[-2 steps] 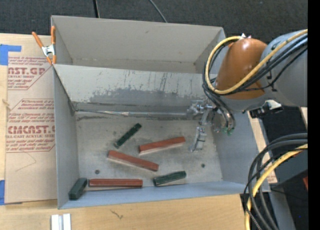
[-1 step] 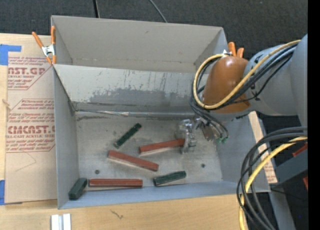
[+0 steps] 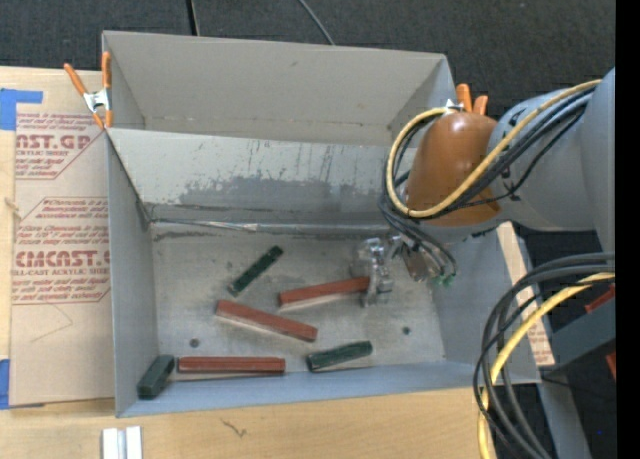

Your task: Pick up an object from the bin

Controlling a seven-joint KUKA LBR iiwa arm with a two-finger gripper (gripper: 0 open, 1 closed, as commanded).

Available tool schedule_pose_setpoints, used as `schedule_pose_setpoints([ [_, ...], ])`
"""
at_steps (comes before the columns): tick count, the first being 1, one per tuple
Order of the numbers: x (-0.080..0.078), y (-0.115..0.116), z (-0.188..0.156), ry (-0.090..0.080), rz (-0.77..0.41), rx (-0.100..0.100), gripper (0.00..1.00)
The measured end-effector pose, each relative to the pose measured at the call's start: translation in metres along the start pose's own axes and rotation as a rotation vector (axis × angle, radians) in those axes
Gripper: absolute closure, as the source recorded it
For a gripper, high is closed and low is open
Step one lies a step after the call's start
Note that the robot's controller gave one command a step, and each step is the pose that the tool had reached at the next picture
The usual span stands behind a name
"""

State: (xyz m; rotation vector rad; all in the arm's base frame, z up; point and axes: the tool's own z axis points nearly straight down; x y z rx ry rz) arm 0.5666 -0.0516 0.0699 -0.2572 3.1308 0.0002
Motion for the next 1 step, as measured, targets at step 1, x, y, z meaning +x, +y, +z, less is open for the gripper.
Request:
schedule_pose_setpoints([
  [1, -0.0233, 0.0082, -0.14, -0.009, 0.023, 0.002, 1.0],
])
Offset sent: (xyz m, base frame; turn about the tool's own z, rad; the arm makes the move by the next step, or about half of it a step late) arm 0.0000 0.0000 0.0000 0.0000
